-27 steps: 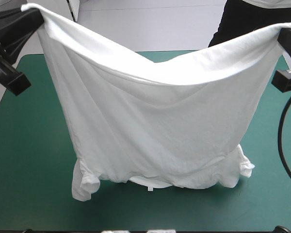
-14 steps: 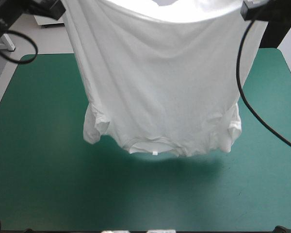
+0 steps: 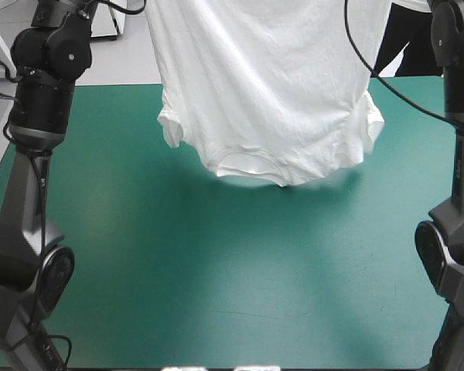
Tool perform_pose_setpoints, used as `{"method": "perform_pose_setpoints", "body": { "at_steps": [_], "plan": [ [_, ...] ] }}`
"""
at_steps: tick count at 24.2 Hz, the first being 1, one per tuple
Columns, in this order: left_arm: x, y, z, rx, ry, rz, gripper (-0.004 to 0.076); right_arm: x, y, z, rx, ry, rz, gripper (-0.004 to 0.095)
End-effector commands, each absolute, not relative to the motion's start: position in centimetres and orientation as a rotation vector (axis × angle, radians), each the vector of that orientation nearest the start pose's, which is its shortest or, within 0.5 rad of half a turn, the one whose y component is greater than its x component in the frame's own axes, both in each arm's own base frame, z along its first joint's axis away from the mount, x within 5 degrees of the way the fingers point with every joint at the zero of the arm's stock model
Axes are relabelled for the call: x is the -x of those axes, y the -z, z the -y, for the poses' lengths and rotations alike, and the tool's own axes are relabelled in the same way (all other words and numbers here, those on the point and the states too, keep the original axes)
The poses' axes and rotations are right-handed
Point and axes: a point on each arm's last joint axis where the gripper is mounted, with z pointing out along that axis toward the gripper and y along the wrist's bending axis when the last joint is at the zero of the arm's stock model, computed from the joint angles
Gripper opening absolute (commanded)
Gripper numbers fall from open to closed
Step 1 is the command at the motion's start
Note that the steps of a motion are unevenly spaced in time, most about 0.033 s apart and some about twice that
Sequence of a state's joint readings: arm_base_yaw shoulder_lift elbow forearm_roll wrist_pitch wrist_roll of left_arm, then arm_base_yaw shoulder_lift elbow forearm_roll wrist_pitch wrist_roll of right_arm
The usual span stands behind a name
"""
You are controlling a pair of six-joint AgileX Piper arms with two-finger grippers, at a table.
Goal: Fold the cloth
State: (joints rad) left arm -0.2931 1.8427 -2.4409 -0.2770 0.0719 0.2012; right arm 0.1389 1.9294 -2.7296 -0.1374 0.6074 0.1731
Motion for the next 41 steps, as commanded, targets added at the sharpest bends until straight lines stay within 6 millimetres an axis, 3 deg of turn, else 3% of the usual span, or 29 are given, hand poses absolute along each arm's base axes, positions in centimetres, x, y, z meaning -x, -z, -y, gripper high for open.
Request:
{"method": "perform_pose_setpoints", "body": {
  "at_steps": [1,4,8,10,13,17,19,23,29,35,41],
  "plan": [
    [-33.5,-64.4,8.2,-0.011,0.404,-0.718,-0.0010,-34.3,-63.7,-2.2,-0.013,-0.194,-1.018,-0.0017],
    [-34.3,-64.2,8.0,-0.032,0.407,-0.730,-0.0010,-34.5,-63.7,-1.5,-0.007,-0.158,-0.988,-0.0017],
    [-36.3,-62.2,8.9,-0.113,0.404,-0.922,-0.0010,-35.8,-62.3,-1.7,0.006,-0.180,-1.107,-0.0017],
    [-36.7,-61.2,9.3,-0.172,0.372,-1.058,-0.0010,-37.3,-60.1,-2.3,0.064,-0.182,-1.300,-0.0017],
    [-36.9,-57.9,10.1,-0.325,0.342,-1.466,-0.0010,-39.1,-56.2,-3.0,0.128,-0.231,-1.614,-0.0017],
    [-36.3,-54.2,10.4,-0.438,0.359,-1.864,-0.0010,-39.6,-52.6,-3.5,0.172,-0.287,-1.913,-0.0017],
    [-36.4,-53.9,10.5,-0.391,0.414,-1.899,-0.0010,-39.6,-51.1,-3.8,0.193,-0.321,-2.035,-0.0017],
    [-36.3,-53.0,10.6,-0.376,0.448,-1.986,-0.0010,-38.4,-50.2,-4.0,0.202,-0.357,-2.122,-0.0017],
    [-34.9,-48.6,10.3,-0.391,0.453,-2.255,-0.0010,-37.1,-47.6,-3.9,0.191,-0.368,-2.263,-0.0017],
    [-31.5,-44.2,9.6,-0.409,0.448,-2.459,-0.0010,-34.8,-42.6,-3.8,0.159,-0.393,-2.479,-0.0017],
    [-28.3,-39.7,9.2,-0.449,0.484,-2.619,-0.0010,-30.3,-37.4,-3.2,0.139,-0.337,-2.690,-0.0017]
  ]
}}
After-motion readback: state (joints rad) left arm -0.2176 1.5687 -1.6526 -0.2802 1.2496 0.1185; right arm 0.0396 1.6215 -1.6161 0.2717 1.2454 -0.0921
